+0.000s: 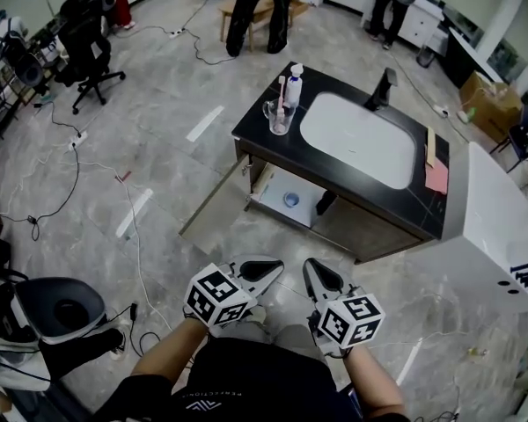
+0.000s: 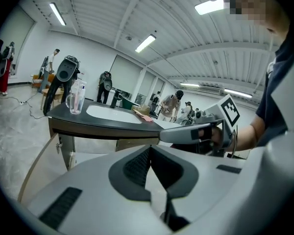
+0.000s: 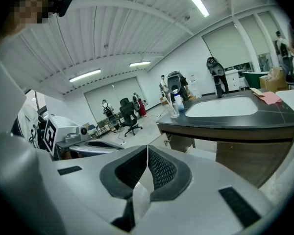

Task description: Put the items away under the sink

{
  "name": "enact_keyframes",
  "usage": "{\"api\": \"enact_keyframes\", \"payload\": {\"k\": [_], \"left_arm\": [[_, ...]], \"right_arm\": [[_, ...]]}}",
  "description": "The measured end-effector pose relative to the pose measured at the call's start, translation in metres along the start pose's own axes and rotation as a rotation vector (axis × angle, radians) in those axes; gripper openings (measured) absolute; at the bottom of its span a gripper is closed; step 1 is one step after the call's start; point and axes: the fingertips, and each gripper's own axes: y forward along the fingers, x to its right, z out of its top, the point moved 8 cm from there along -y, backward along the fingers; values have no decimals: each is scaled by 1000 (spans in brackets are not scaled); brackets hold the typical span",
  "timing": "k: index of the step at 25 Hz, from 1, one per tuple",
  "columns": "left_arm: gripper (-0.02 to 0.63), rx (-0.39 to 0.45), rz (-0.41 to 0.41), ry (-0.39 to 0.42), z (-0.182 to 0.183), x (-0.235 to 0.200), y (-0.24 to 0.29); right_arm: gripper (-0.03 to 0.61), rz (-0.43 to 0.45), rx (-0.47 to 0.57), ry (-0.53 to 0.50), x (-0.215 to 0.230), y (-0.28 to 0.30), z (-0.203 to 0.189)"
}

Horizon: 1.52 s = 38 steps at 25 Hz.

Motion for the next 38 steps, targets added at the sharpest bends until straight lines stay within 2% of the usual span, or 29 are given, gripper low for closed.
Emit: {"api": "enact_keyframes", "payload": {"k": [6, 11, 17, 22, 29, 32, 38], "left_arm": [[0, 15, 3, -33, 4, -12, 11], [0, 8, 38, 25, 23, -10, 33], [0, 50, 75, 3, 46, -14, 67], [0, 74, 60, 25, 63, -4, 96], [0, 59, 129, -2, 66, -13, 122], [0, 65, 154, -23, 67, -20, 124], [0, 112, 193, 9, 79, -38, 136]], "right_arm": [[35, 31, -25, -32, 10, 13, 12], [35, 70, -25, -73, 34, 19, 32], [35, 120, -26, -124, 67, 19, 58], [35, 144, -27, -119, 98, 17, 70], [35, 152, -3, -139, 124, 18, 82], [35, 199, -4, -138, 127, 20, 85], [35, 222, -18, -143, 139, 35, 91]]}}
